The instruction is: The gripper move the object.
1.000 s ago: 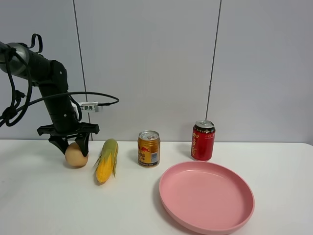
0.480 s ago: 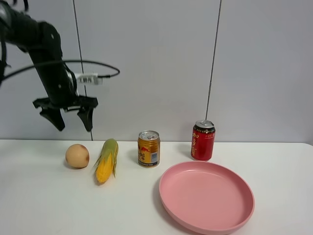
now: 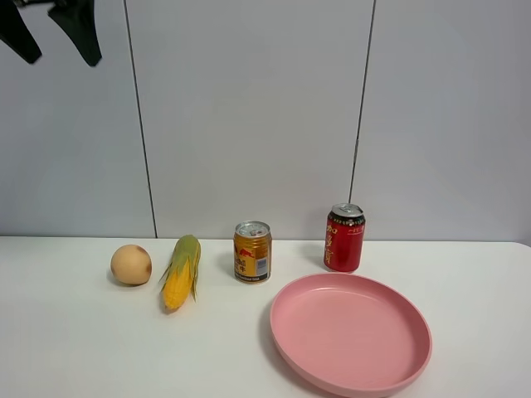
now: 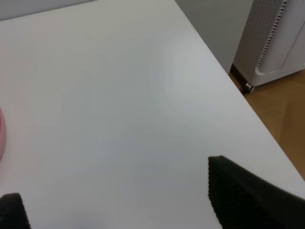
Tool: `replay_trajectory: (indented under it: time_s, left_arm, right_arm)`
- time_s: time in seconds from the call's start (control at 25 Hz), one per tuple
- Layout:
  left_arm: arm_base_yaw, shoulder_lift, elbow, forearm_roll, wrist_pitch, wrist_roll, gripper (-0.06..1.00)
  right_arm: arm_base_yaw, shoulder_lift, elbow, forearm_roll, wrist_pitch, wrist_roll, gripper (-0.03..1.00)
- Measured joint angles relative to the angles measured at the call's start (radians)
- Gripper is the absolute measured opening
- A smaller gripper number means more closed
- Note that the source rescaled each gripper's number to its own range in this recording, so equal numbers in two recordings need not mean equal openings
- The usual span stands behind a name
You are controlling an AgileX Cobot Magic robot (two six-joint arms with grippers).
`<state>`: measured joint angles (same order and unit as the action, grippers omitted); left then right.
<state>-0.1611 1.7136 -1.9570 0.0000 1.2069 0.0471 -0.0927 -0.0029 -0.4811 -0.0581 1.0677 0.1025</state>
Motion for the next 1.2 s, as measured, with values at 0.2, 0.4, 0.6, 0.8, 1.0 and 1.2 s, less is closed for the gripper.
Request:
replay_trajectory:
  time_s: [0.2,0.4,0.6,0.8,1.0,1.2]
  left_arm:
    - [0.000,-0.251,0.108,0.000,0.000,0.000,0.68]
    - [0.000,-0.540,0.340,0.000,0.001,-0.015,0.68]
    - [0.000,-0.839,0.632,0.047,0.002,-0.063,0.68]
    - [0.000,-1.121,0.901,0.076,0.001,-0.120,0.69]
    - [0.000,-1.336,1.078,0.076,0.011,-0.140,0.78]
    - [0.000,-1.464,1.176,0.076,0.011,-0.147,0.81]
  right_arm:
    - [0.000,0.000,0.000,0.000,0.000,0.000,1.00]
    - [0.000,0.000,0.000,0.000,0.000,0.000,1.00]
    - [0.000,0.000,0.000,0.000,0.000,0.000,1.00]
    - [0.000,0.000,0.000,0.000,0.000,0.000,1.00]
    - [0.000,0.000,0.000,0.000,0.000,0.000,1.00]
    - [0.000,0.000,0.000,0.000,0.000,0.000,1.00]
